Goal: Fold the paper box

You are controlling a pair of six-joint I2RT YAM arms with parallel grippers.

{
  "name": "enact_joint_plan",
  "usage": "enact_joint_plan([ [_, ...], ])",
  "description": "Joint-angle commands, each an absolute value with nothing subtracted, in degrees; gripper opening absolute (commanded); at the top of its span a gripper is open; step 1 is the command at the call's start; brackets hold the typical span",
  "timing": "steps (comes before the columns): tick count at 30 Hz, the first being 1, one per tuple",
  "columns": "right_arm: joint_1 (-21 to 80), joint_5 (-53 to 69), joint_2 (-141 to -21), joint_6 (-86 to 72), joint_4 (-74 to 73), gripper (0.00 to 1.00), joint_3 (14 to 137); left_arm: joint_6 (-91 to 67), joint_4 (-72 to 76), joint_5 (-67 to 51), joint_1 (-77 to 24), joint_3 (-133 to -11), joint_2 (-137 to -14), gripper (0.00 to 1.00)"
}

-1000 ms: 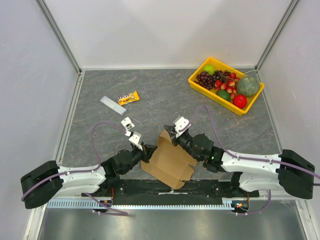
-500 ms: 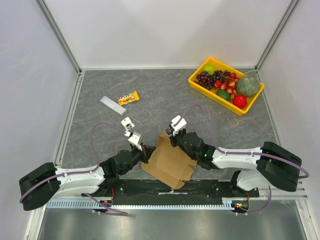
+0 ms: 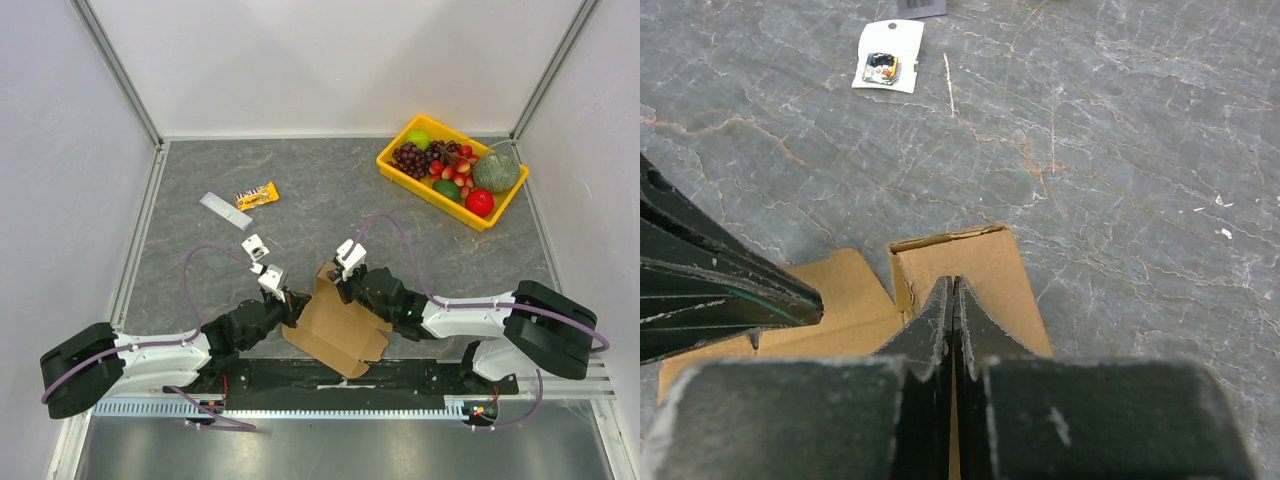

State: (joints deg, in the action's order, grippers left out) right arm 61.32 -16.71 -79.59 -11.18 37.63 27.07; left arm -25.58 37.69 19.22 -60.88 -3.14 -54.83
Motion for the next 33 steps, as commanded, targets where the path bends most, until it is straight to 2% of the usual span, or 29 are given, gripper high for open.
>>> enact_joint_plan([
  [1, 61.3, -14.4, -80.0, -12.4, 37.5, 0.0, 25.9, -27.4, 38.4, 20.6, -61.3, 0.4, -55.5, 0.02],
  [16, 61.3, -14.2, -76.8, -11.3, 33.3, 0.0, 27.9, -27.4, 38.4, 20.7, -61.3, 0.3, -56.3, 0.02],
  [21, 61.2, -15.6, -72.1, -10.6, 29.2, 0.14, 30.6, -27.2, 37.5, 20.9, -61.3, 0.2, -55.1, 0.02],
  [25, 61.2, -19.1, -66.6, -11.0, 24.0, 0.31, 31.7, -27.2, 36.7, 20.0, -61.3, 0.3, -53.7, 0.02],
  [28, 60.9, -25.1, -62.5, -14.4, 15.0, 0.37, 33.6, -26.2, 36.0, 17.3, -61.3, -1.1, -51.9, 0.02],
  [33, 60.0, -33.8, -55.6, -18.4, 3.3, 0.4, 34.3, -23.3, 31.7, 11.5, -62.9, -5.4, -49.7, 0.03],
])
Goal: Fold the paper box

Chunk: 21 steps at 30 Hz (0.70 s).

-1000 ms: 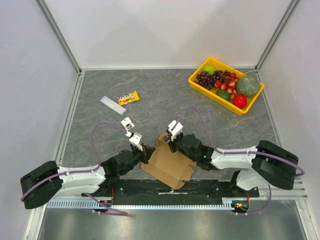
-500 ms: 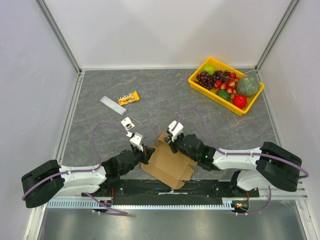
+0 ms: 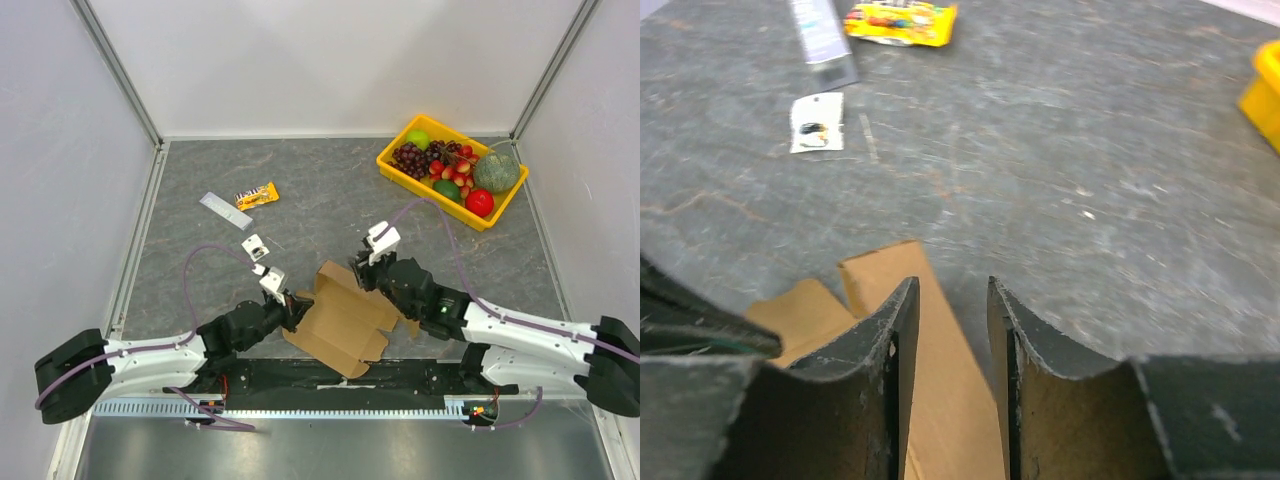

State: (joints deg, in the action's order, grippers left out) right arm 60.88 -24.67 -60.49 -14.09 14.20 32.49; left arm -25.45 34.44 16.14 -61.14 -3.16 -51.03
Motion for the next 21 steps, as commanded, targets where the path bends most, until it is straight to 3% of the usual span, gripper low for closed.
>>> enact_joint_plan([
  [1, 59.9, -35.2, -53.9, -19.1, 2.2, 0.41, 33.9, -23.4, 31.5, 11.0, -63.5, -6.1, -49.8, 0.05],
  [4, 59.2, -38.9, -49.1, -20.8, 0.2, 0.43, 33.0, -23.9, 30.2, 12.7, -68.8, -7.6, -52.2, 0.13],
  [9, 58.8, -41.3, -43.6, -20.7, -3.2, 0.43, 31.7, -28.6, 30.6, 21.3, -78.3, -10.0, -61.6, 0.44],
  [15, 58.7, -40.6, -43.2, -20.9, -3.8, 0.45, 31.6, -36.1, 29.7, 33.8, -85.2, -18.1, -77.9, 0.53],
  [21, 58.6, -39.5, -43.0, -20.8, -4.0, 0.45, 31.2, -40.2, 28.1, 37.9, -86.7, -24.5, -87.4, 0.57],
])
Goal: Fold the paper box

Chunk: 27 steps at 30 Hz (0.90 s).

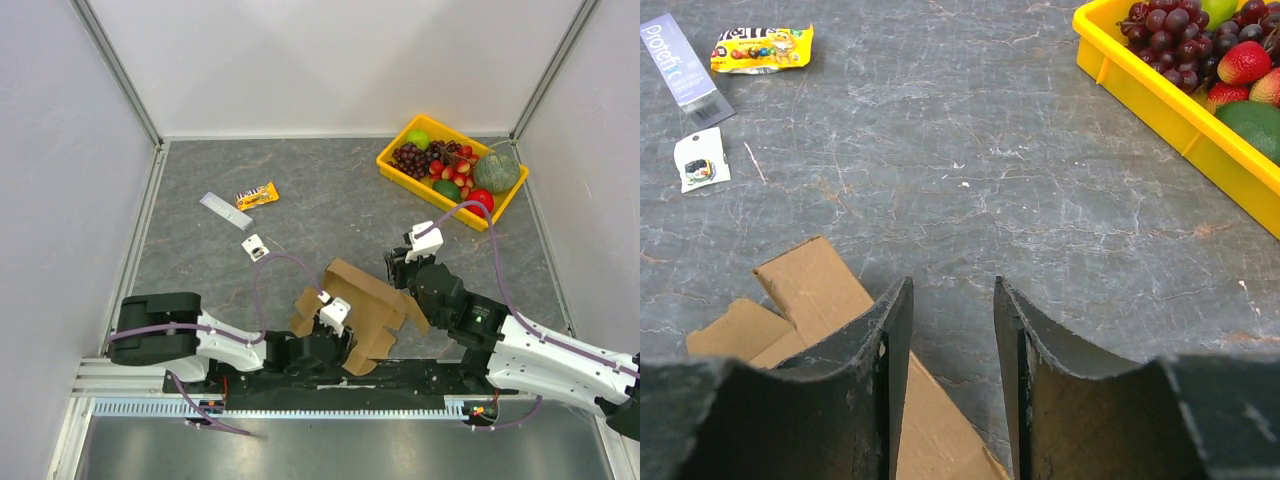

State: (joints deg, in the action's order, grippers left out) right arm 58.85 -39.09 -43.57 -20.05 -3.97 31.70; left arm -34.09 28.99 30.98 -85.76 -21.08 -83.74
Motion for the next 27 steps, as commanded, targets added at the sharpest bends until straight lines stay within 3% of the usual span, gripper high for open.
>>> enact_joint_plan([
  [1, 58.6, -39.5, -42.8, -20.8, -3.9, 0.45, 31.1, -41.1, 27.4, 38.3, -86.7, -25.0, -88.1, 0.58],
  [7, 58.6, -40.7, -41.7, -20.5, -4.1, 0.45, 30.1, -45.7, 20.0, 42.7, -86.7, -27.6, -91.1, 0.58],
  [17, 58.6, -42.4, -41.4, -20.6, -5.6, 0.46, 30.5, -56.6, -4.5, 49.5, -85.7, -39.8, -102.0, 0.54],
  [27, 58.6, -43.2, -40.9, -20.6, -6.4, 0.46, 30.2, -62.8, -13.1, 49.5, -79.3, -40.4, -103.7, 0.53],
])
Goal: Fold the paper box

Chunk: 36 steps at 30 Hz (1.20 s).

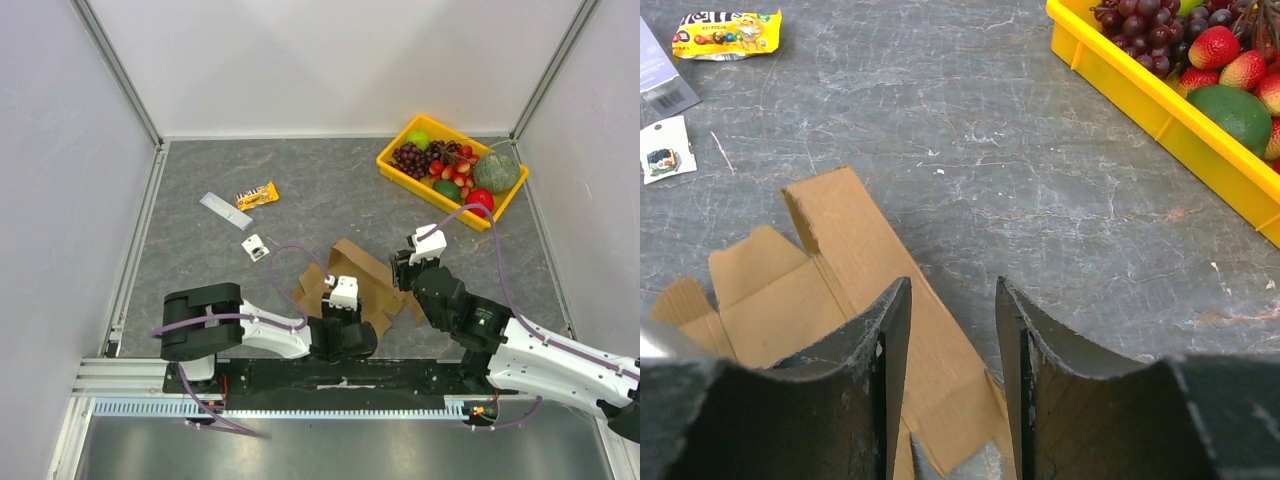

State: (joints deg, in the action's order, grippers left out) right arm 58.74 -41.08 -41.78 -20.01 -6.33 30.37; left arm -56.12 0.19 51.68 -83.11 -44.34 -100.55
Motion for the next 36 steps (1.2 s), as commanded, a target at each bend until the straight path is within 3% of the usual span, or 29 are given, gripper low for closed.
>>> enact_joint_plan([
  [1, 58.6, -43.2, -40.8, -20.6, -6.5, 0.47, 30.2, -62.8, -13.1, 49.4, -78.3, -40.1, -103.4, 0.53],
  [13, 58.5, -45.5, -41.2, -20.7, -8.3, 0.48, 31.0, -57.6, -5.8, 47.1, -70.1, -36.7, -102.3, 0.52],
  [24, 57.4, -34.0, -42.1, -26.0, -15.8, 0.5, 33.7, -51.1, -1.1, 46.4, -72.6, -36.0, -94.8, 0.53],
  [36, 54.3, -32.5, -46.2, -43.1, -25.7, 0.5, 34.5, -47.3, -0.6, 46.7, -75.1, -33.7, -81.0, 0.54],
])
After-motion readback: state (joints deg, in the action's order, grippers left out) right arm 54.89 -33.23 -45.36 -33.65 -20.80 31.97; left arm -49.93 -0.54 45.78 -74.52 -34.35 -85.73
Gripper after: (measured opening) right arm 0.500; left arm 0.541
